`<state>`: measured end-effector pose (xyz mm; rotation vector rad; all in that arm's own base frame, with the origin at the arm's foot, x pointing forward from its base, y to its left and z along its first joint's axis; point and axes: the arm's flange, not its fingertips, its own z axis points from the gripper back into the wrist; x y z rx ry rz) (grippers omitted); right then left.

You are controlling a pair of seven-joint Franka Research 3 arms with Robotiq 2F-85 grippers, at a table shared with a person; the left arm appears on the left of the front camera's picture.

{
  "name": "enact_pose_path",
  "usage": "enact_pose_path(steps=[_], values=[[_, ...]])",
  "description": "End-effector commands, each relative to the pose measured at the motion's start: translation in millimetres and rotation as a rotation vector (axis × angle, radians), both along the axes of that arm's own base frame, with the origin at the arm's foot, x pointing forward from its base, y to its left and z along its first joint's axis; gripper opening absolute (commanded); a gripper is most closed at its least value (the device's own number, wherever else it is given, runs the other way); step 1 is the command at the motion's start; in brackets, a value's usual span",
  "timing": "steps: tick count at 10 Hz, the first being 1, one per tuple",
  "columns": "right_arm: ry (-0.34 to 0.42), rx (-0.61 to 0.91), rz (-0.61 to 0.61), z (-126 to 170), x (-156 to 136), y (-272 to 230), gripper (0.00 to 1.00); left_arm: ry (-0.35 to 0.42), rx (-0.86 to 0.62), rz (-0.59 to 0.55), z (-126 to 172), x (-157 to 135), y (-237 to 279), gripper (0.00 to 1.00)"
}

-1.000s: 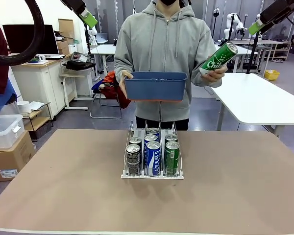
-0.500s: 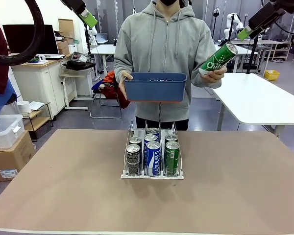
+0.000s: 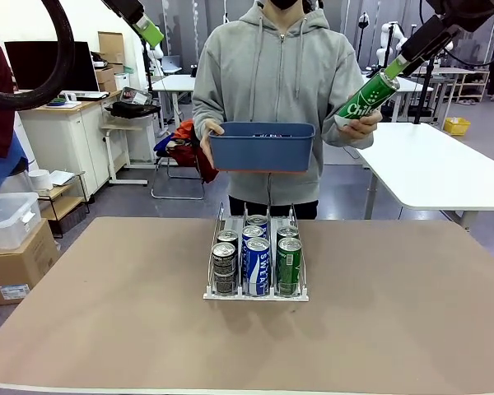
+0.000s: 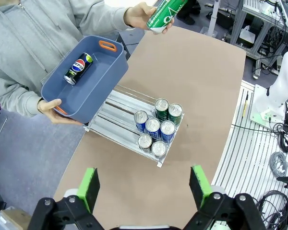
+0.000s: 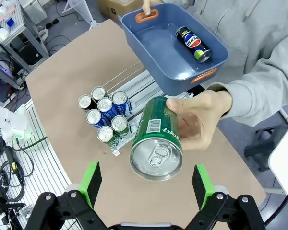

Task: Fill the beverage cans into the dispenser.
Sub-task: Pick up the Sprite handed by the human.

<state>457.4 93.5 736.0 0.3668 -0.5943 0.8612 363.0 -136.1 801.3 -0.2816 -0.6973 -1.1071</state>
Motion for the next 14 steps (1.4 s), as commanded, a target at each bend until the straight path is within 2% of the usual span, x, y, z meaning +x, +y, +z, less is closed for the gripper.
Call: enact_pose_path(steps=[1, 14], values=[[0.001, -0.003, 0.030, -1.5, 5.4, 1.2, 1.00, 0.006, -0.008, -0.016, 0.2, -0.6, 3.6, 1.00], [0.084, 0.053, 0.093, -29.9, 28.5, 24.8, 1.00, 0.006, -0.008, -0.016, 0.2, -0.6, 3.6, 1.00]])
